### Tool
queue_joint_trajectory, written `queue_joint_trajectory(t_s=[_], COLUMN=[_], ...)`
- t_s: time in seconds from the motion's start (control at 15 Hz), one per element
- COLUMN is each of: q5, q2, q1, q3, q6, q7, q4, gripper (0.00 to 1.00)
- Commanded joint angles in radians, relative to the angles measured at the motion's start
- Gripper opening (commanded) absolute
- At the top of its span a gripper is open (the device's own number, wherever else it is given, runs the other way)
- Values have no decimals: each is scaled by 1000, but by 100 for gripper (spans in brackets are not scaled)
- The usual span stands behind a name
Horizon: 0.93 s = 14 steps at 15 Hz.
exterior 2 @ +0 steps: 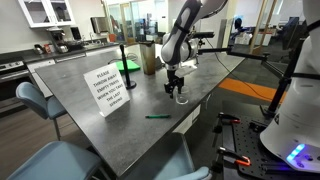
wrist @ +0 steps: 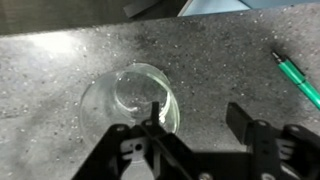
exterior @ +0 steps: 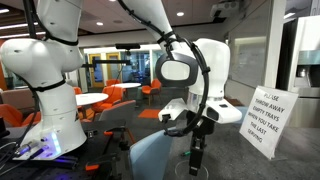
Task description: Move the cup away from you then put the pen in the cup
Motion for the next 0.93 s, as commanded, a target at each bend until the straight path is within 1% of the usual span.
queue_joint_trajectory(t_s=[0.0, 0.07, 0.13, 0.27, 0.33, 0.4, 0.6, 0.67, 0.87], q5=[-3, -9, -21, -40, -48, -56, -74, -80, -97], q2=[19, 20, 19, 18, 18, 15, 1, -5, -22], q1=[-7, -4, 2, 7, 9, 11, 20, 24, 36], q3=[8, 5, -1, -7, -10, -12, -13, -12, 4], q6=[0, 0, 1, 4, 6, 8, 8, 0, -12], q7=[23, 25, 29, 35, 38, 39, 43, 44, 26], q4=[33, 37, 37, 40, 40, 39, 43, 49, 83], gripper=[42, 35, 26, 13, 4, 1, 0, 1, 1])
